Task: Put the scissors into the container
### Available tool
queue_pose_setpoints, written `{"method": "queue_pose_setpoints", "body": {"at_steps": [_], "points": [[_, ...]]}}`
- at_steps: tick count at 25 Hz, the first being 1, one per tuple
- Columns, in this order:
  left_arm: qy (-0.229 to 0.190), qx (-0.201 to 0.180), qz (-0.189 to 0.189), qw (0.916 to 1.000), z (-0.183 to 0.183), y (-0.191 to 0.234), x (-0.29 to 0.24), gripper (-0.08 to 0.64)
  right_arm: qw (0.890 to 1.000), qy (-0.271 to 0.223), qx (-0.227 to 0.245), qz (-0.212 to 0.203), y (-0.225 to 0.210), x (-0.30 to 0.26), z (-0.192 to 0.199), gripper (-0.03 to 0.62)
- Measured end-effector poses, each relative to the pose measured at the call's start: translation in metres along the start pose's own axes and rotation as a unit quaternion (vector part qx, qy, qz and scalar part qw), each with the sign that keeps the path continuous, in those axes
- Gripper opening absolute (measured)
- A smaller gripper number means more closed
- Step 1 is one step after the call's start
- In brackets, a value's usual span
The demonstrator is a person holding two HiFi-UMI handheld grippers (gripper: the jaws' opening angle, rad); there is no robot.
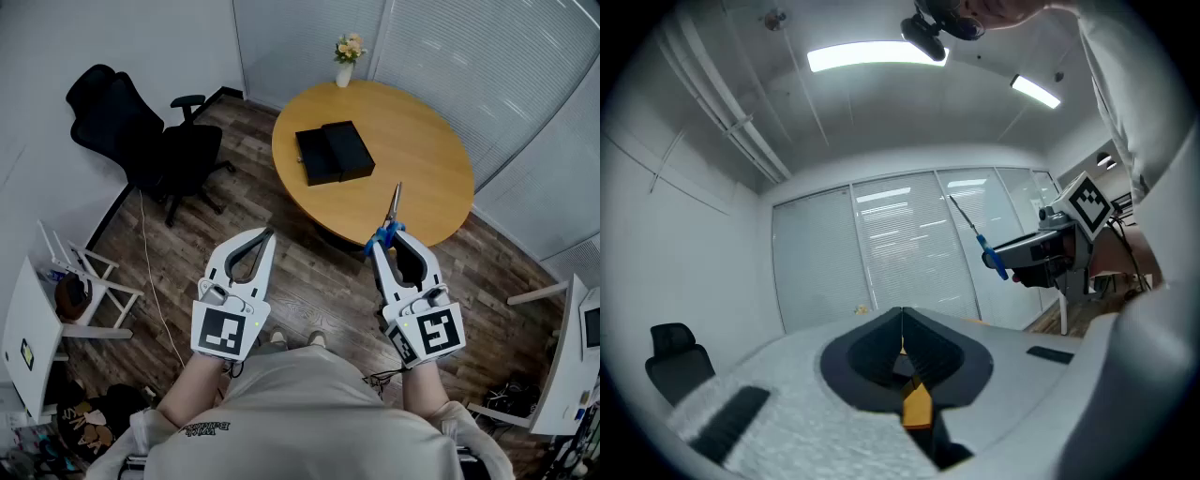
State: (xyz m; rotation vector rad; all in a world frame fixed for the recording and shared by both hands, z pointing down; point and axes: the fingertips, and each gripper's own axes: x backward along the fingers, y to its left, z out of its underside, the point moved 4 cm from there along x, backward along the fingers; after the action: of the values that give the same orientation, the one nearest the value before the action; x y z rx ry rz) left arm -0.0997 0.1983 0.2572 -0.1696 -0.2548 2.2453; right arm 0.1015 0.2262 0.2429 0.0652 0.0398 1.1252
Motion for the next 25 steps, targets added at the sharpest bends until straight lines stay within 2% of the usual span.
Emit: {"method": "queue_pose_setpoints", "body": {"at_steps": [14, 25], "points": [[-0.003, 0.000, -0.012, 0.9999, -0.006, 0.000, -0.002, 0.021, 1.000, -0.002, -0.019, -0.008, -0.007, -0.002, 0.005, 0.100], [0.006, 0.010, -0.024, 0.9996, -0.005, -0.018, -0.017, 0.021, 0.999, 0.004, -0.023, -0.035, -0.028, -0.001, 0.015, 0.100]]}}
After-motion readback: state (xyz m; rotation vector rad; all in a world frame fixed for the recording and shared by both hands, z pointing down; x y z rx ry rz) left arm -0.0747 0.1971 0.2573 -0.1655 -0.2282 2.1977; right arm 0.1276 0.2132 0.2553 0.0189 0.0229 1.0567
